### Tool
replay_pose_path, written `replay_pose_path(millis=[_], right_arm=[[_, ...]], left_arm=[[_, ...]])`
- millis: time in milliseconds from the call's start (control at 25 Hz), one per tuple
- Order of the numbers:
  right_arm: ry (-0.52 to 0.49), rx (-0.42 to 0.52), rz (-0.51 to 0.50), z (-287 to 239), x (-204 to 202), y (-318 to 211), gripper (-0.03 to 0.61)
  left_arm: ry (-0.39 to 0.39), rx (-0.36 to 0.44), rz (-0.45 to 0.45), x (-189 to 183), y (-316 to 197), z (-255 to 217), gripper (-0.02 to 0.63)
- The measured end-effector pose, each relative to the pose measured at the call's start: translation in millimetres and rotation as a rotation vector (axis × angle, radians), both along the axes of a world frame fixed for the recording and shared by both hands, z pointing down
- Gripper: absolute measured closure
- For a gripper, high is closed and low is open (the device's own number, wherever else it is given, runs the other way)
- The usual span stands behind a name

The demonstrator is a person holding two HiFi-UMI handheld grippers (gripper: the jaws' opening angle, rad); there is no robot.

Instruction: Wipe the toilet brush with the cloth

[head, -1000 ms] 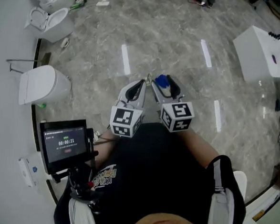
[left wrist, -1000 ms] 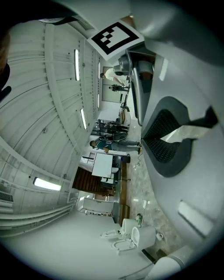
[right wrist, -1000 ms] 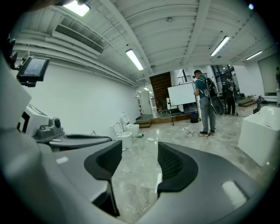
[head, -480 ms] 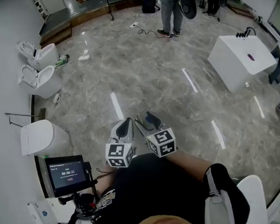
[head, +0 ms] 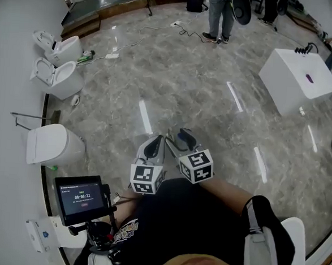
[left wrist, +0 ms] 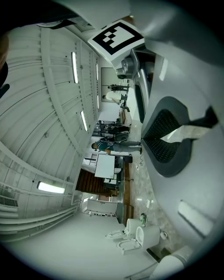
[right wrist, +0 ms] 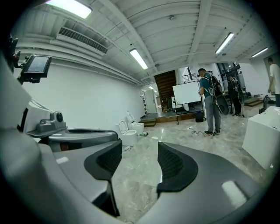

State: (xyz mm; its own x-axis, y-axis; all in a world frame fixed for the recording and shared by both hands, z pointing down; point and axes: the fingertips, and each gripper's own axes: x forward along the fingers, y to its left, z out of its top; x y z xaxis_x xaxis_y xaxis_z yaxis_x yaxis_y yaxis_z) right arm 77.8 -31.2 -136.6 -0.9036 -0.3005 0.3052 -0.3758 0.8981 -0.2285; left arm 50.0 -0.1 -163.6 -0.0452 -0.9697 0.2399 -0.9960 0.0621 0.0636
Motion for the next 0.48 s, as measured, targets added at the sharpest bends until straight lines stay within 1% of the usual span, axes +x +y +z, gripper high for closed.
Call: replay_pose_path(millis=[80, 200, 360, 480], right_arm=[[0.000, 0.000, 0.000, -1.7, -0.1, 0.1, 0.319], [0.001, -0.004, -0.002, -3.7, 0.4, -1.3, 0.319], [0.003, -0.009, -0.005, -3.2, -0.6, -1.1, 0.319], [0.003, -0.007, -0.007, -3.8, -0.8, -0.6, 0.319]], left_arm=[[0.007, 0.003, -0.015, -3.6, 1.2, -1.7, 0.604], [0.043, 0.002, -0.057, -12.3, 3.6, -4.0, 0.604], [0.079, -0.006, -0.083, -17.0, 5.5, -4.6, 0.604], [0.069, -0.006, -0.075, -14.9, 4.9, -4.9, 0.604]])
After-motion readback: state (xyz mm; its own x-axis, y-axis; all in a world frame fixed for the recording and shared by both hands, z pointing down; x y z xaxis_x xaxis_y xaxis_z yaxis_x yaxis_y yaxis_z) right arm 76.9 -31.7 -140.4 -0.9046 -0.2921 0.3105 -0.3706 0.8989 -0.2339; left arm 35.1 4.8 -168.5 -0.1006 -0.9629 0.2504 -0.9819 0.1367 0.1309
